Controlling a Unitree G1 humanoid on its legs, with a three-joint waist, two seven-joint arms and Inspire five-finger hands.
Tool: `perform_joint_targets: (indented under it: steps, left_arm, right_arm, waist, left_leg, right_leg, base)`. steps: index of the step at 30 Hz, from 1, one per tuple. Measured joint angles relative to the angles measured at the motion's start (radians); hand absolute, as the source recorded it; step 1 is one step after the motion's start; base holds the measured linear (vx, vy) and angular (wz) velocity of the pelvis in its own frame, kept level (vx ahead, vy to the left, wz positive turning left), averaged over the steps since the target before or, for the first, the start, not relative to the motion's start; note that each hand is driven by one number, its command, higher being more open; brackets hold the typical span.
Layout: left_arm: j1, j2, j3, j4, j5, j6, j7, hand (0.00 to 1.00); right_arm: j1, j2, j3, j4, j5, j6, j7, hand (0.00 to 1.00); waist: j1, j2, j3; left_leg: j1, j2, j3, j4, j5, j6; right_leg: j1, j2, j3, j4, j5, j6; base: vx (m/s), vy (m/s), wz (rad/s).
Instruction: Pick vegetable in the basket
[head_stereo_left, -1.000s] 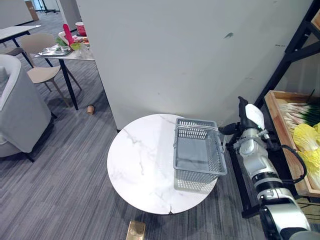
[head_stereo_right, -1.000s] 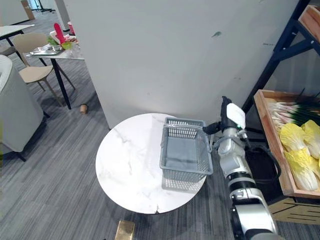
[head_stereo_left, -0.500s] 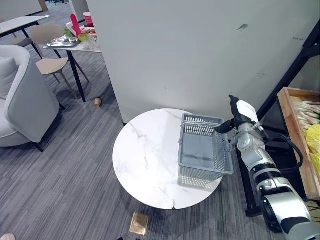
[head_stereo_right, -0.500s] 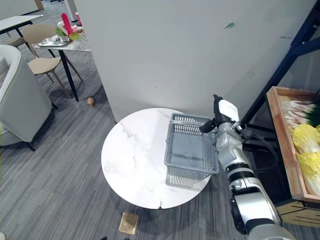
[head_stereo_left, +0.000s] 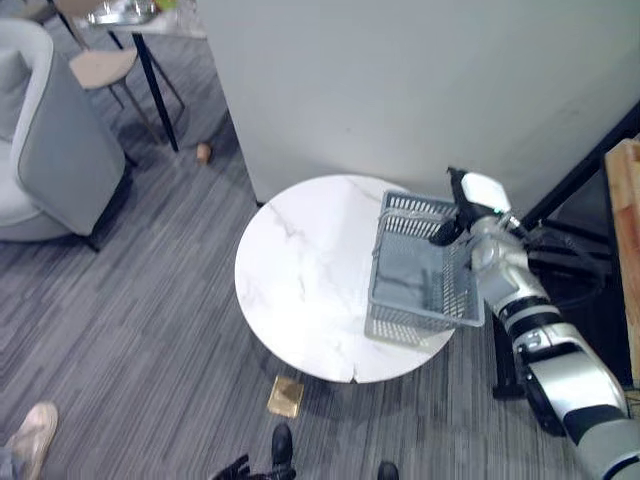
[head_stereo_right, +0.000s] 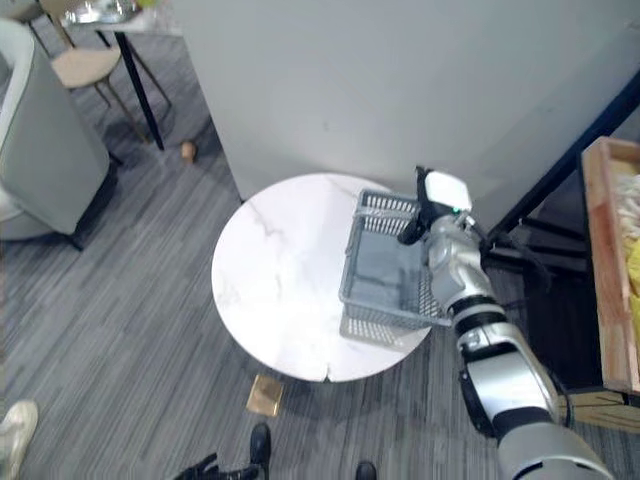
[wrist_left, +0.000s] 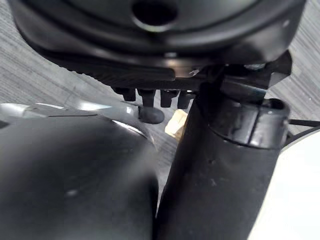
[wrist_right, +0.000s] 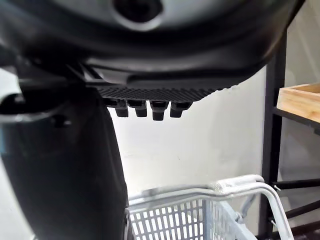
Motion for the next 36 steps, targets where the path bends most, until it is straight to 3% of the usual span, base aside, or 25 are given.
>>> perform_joint_targets:
  steps: [2,6,7,11,15,17,18,27,31,33,36]
  left_arm:
    - [-0.018,0.005,0.001,-0.005,-0.02,-0.006,0.0,1.0]
    - [-0.039,0.009,0.008,-0.003,-0.046,-0.01,0.001,1.0]
    - [-0.037,0.017,0.008,-0.002,-0.047,-0.023,0.0,1.0]
    - [-0.045,0.038,0.007,-0.004,-0.048,-0.039,-0.005,1.0]
    - [-0.047,0.045,-0.003,-0.026,-0.048,-0.055,-0.024,1.0]
    - [-0.049,0.046,-0.003,-0.034,-0.048,-0.068,-0.033,1.0]
    - [-0.053,0.048,-0.005,-0.036,-0.052,-0.072,-0.039,1.0]
    - [-0.079,0.07,-0.04,-0.039,-0.077,-0.08,-0.045,1.0]
    - [-0.08,0.066,-0.041,-0.038,-0.076,-0.08,-0.052,1.0]
    - [-0.08,0.056,-0.041,-0.036,-0.074,-0.08,-0.058,1.0]
    - [-0.078,0.034,-0.037,-0.03,-0.073,-0.074,-0.058,1.0]
  right_arm:
    - [-0.057,-0.033,0.018,0.0,0.0,0.009,0.001,1.0]
    - [-0.134,-0.114,0.076,0.012,-0.001,0.015,0.042,1.0]
    - [-0.139,-0.164,0.095,0.062,-0.005,0.016,0.106,1.0]
    - [-0.139,-0.2,0.112,0.111,-0.013,0.023,0.2,1.0]
    - [-0.163,-0.241,0.114,0.118,-0.067,-0.039,0.255,1.0]
    - [-0.164,-0.244,0.114,0.13,-0.08,-0.04,0.264,1.0]
    - [-0.172,-0.244,0.114,0.135,-0.08,-0.04,0.268,0.0]
    - [-0.224,-0.247,0.112,0.155,-0.044,-0.008,0.366,0.0]
    - [-0.189,-0.245,0.099,0.144,0.151,-0.013,0.344,0.0]
    - [-0.092,-0.227,-0.01,0.09,0.35,-0.022,0.318,0.0]
    - [0.065,-0.191,-0.112,-0.006,0.483,-0.046,0.309,0.0]
  waist:
    - [0.013,0.002,0.02]
    - [0.023,0.031,0.061]
    - [0.028,0.038,0.074]
    - [0.03,0.034,0.099]
    - [0.036,0.035,0.108]
    - [0.038,0.035,0.109]
    - [0.038,0.037,0.11]
    - [0.041,0.039,0.129]
    - [0.041,0.038,0.129]
    - [0.038,0.037,0.128]
    - [0.021,0.029,0.119]
  left_leg:
    - [-0.036,0.004,-0.002,0.0,0.01,0.005]
    - [-0.089,0.013,-0.016,-0.005,0.029,0.011]
    - [-0.117,0.013,-0.019,-0.006,0.036,0.014]
    - [-0.13,0.011,-0.012,-0.004,0.047,0.016]
    - [-0.131,0.01,0.0,0.0,0.049,0.014]
    - [-0.131,0.011,0.0,0.0,0.049,0.014]
    - [-0.131,0.011,0.0,0.0,0.049,0.014]
    - [-0.131,0.011,0.018,-0.005,0.048,0.014]
    - [-0.116,0.012,0.035,-0.005,0.048,0.013]
    - [-0.093,0.012,0.043,-0.004,0.044,0.009]
    - [-0.043,0.011,0.055,-0.006,0.036,-0.002]
  right_leg:
    - [-0.036,0.005,0.005,0.0,0.0,-0.001]
    - [-0.084,0.018,0.005,0.001,0.014,-0.005]
    - [-0.115,0.022,0.006,0.007,0.02,-0.001]
    - [-0.133,0.019,0.013,0.011,0.021,0.001]
    - [-0.143,0.015,0.026,0.015,0.021,0.001]
    - [-0.144,0.015,0.025,0.017,0.019,0.0]
    - [-0.147,0.016,0.026,0.021,0.018,-0.001]
    - [-0.177,0.012,0.043,0.066,0.004,-0.001]
    - [-0.176,0.01,0.06,0.072,0.004,-0.001]
    - [-0.159,0.009,0.069,0.072,0.002,0.002]
    - [-0.111,0.007,0.078,0.068,-0.008,0.003]
  base:
    - [-0.16,-0.016,-0.01]
    - [-0.17,-0.007,0.01]
    - [-0.15,0.016,-0.02]
    - [-0.03,0.02,-0.05]
    - [0.03,0.024,-0.09]
    - [0.0,0.0,0.0]
    - [0.0,0.0,0.0]
    - [-0.03,0.028,-0.05]
    - [0.01,0.016,-0.11]
    - [0.03,0.009,-0.1]
    - [0.02,0.014,-0.07]
